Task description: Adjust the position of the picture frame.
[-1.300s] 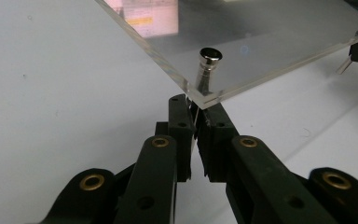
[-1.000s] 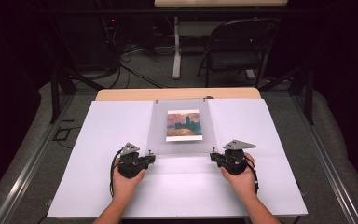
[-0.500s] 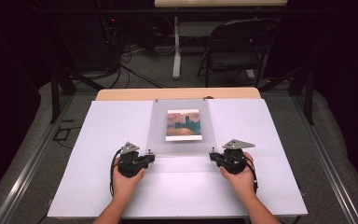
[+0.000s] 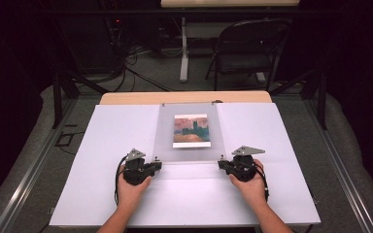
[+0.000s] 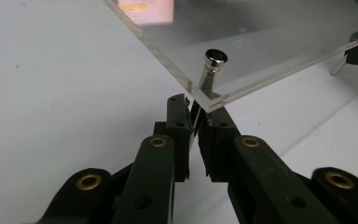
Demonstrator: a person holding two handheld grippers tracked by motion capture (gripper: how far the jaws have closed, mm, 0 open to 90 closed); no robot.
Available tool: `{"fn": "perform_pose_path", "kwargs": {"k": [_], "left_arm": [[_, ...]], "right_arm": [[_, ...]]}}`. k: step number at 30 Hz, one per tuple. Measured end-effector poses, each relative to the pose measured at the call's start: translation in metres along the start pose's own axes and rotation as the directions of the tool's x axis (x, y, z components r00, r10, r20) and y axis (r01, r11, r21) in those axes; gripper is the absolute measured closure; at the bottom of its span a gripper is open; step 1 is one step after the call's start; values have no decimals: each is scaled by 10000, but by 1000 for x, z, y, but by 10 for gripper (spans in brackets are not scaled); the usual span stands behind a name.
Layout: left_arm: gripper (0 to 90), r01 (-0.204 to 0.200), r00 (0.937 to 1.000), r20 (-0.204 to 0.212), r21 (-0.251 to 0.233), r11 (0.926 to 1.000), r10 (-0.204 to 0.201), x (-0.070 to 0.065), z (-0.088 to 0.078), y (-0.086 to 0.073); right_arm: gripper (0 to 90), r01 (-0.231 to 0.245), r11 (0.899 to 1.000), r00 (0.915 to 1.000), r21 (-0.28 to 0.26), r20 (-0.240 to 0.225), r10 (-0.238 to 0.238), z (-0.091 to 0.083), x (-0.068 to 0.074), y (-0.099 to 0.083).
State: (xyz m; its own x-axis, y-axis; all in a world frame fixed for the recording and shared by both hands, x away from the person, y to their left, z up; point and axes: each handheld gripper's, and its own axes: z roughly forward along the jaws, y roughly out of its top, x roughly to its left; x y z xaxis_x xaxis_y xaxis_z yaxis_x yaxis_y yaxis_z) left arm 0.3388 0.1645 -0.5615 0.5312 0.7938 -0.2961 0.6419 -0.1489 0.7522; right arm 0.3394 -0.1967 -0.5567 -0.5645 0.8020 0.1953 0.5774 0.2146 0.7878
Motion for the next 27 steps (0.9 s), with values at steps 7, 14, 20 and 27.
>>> {"fn": "perform_pose_path", "kwargs": {"k": [7,14,20,27], "left_arm": [[821,8,10000,-13,7,10000,-8,0,0,-1],[692,-34,10000,15,29,10000,34,-1,0,-2],[500,-50,9999,132,68,10000,49,-5,-3,-5],[393,-215,9998,23,-40,9998,215,-9,-12,-7]], "right_arm": [[840,-81,10000,10000,-57,-16,81,0,0,0],[713,4,10000,10000,-85,-6,-4,-2,3,-1],[539,214,9998,9997,59,111,-215,-7,7,-3],[392,444,9986,9984,278,345,-453,-11,10,-3]]}}
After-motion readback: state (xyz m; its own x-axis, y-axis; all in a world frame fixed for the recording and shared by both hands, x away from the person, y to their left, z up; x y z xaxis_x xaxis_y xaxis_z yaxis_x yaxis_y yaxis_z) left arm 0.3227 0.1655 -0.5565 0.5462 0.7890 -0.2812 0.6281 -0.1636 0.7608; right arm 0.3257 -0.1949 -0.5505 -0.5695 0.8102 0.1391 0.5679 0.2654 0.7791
